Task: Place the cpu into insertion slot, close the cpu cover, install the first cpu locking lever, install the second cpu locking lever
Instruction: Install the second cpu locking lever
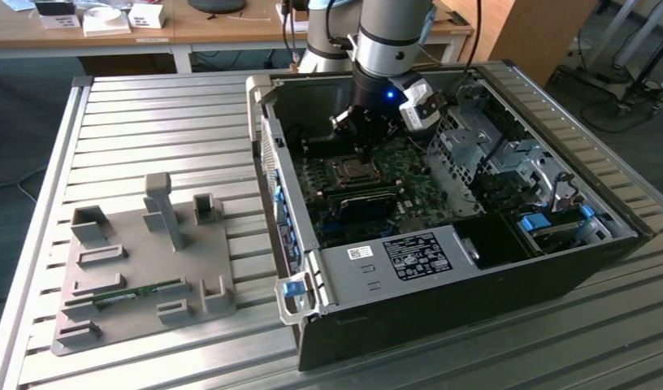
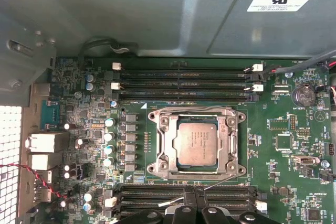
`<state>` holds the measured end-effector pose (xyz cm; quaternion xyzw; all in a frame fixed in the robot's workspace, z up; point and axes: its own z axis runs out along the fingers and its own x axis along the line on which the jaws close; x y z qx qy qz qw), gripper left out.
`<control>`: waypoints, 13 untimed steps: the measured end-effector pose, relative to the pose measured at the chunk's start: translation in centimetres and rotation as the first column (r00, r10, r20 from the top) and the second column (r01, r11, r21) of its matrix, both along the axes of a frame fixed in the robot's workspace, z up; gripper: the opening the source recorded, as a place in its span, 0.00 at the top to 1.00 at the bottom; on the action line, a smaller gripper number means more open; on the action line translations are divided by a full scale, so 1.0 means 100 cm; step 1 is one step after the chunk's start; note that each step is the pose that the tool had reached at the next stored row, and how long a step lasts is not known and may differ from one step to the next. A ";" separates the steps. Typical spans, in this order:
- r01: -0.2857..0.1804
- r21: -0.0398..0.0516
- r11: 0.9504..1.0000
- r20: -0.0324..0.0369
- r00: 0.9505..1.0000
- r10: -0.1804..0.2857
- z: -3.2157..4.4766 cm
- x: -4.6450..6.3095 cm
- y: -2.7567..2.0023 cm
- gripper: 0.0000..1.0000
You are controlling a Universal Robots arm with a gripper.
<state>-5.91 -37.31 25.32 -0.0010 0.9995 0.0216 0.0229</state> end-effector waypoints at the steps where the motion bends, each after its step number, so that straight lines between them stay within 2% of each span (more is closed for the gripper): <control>1: 0.000 0.000 1.000 0.000 1.000 0.000 0.0000 0.000 0.0000 0.90; 13: 0.000 0.000 1.000 0.000 1.000 0.000 -0.0005 -0.004 0.0000 0.90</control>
